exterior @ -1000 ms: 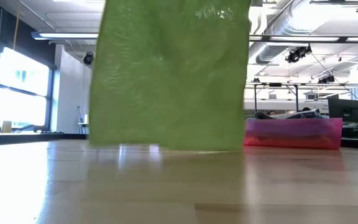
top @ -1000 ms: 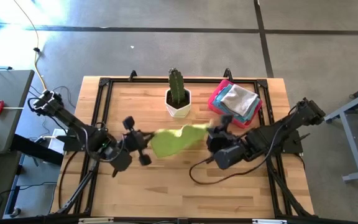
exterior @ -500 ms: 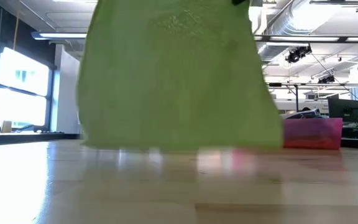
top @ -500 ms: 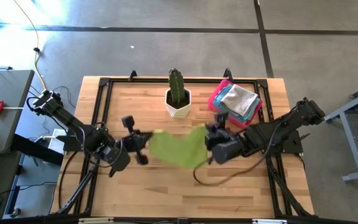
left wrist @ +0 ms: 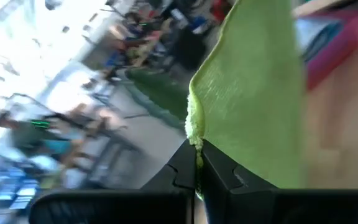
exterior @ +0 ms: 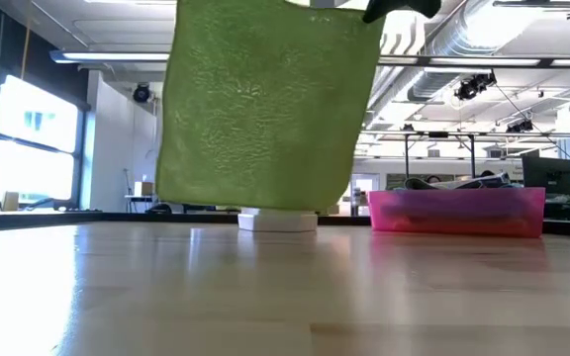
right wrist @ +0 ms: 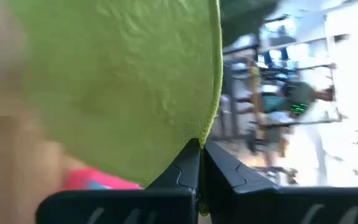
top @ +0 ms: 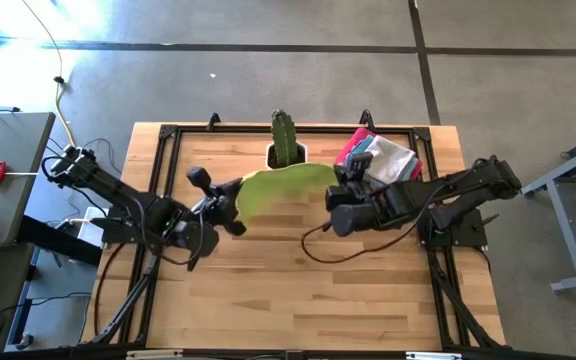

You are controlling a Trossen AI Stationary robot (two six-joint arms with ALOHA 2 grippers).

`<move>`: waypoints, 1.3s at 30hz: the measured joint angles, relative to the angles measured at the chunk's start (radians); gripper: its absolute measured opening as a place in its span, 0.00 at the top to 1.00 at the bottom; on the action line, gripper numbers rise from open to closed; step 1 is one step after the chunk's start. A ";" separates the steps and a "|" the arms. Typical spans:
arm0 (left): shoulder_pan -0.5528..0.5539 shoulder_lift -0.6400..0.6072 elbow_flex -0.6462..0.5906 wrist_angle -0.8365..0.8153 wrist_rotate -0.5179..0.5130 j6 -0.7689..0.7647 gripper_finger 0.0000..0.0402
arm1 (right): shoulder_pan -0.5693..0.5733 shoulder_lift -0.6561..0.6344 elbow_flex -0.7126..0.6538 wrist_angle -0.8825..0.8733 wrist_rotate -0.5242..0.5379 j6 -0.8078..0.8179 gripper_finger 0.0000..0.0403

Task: Fold microfiber towels
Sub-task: Fold the green microfiber towel

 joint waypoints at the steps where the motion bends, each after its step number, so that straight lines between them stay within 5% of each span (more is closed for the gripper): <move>1: -0.007 0.000 0.000 -0.001 0.028 -0.040 1.00 | 0.008 0.000 0.000 -0.001 -0.029 0.017 1.00; 9: -0.076 0.027 -0.044 0.024 0.628 -0.607 0.99 | 0.090 0.000 -0.047 -0.039 -0.640 0.391 1.00; 15: -0.185 0.219 -0.134 0.190 0.767 -0.899 1.00 | 0.192 0.006 -0.231 0.160 -0.954 0.503 1.00; 25: -0.252 0.489 -0.135 0.620 0.966 -0.960 1.00 | 0.287 0.014 -0.467 0.659 -1.036 0.521 1.00; 34: -0.167 0.484 -0.135 0.352 0.901 -0.955 1.00 | 0.223 0.015 -0.512 0.612 -0.860 0.478 1.00; 39: -0.115 0.484 -0.135 0.203 0.890 -0.988 1.00 | 0.157 0.021 -0.512 0.569 -0.852 0.478 1.00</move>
